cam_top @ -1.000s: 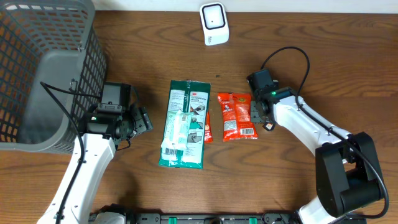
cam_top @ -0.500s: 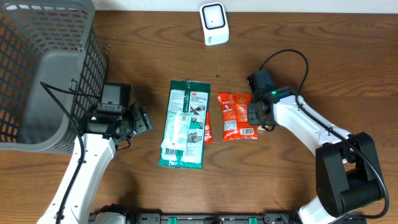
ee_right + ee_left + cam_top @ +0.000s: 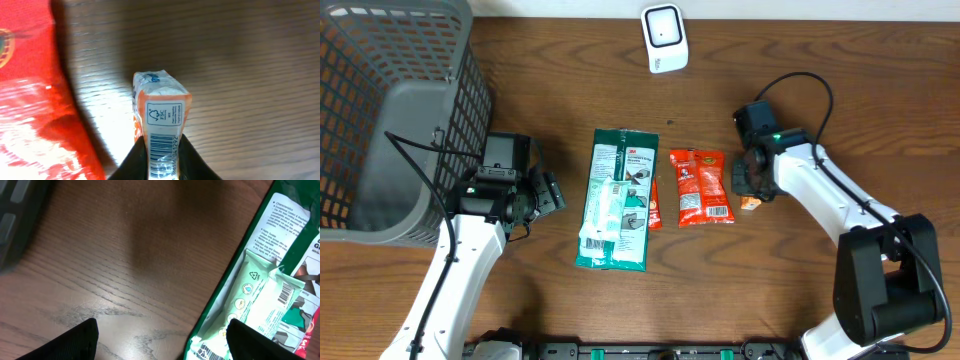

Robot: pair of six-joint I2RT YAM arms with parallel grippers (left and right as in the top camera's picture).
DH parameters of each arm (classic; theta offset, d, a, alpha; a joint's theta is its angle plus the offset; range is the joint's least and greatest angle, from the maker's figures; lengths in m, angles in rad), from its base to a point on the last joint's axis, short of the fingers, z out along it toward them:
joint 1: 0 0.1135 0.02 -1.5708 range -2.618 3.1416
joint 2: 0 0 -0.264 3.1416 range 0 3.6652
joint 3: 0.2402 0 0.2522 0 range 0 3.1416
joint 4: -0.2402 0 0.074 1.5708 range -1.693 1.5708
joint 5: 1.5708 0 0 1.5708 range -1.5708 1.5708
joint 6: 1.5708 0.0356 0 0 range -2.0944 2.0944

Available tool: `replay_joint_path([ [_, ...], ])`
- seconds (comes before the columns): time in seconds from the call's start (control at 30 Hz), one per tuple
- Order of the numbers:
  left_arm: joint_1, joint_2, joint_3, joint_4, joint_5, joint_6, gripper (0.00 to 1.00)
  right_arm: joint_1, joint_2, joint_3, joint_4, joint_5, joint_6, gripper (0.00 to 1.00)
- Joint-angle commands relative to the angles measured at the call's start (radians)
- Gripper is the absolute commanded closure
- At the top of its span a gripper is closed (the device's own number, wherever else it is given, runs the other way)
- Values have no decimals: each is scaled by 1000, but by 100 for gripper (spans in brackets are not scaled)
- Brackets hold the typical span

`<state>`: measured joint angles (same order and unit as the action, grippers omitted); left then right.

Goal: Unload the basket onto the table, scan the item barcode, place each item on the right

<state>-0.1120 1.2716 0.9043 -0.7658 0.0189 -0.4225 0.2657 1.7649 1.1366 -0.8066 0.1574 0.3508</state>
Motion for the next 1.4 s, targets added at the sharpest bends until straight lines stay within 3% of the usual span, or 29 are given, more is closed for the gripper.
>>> replay_joint_path([
  [0.0,4,2,10,-3,-15,-2,17,-38,-7,20,-13,44,-61,96],
  [0.23,4,2,10,-3,-15,-2,18,-90,-7,83,-156,323,-71,96],
  [0.5,4,2,10,-3,-15,-2,17,-55,-5,55,-117,241,56,99],
  [1.0,4,2,10,-3,-15,-2,17,62,5,5,-22,228,75,99],
  [1.37,4,2,10,-3,-15,-2,17,63,26,-7,-23,383,75,99],
])
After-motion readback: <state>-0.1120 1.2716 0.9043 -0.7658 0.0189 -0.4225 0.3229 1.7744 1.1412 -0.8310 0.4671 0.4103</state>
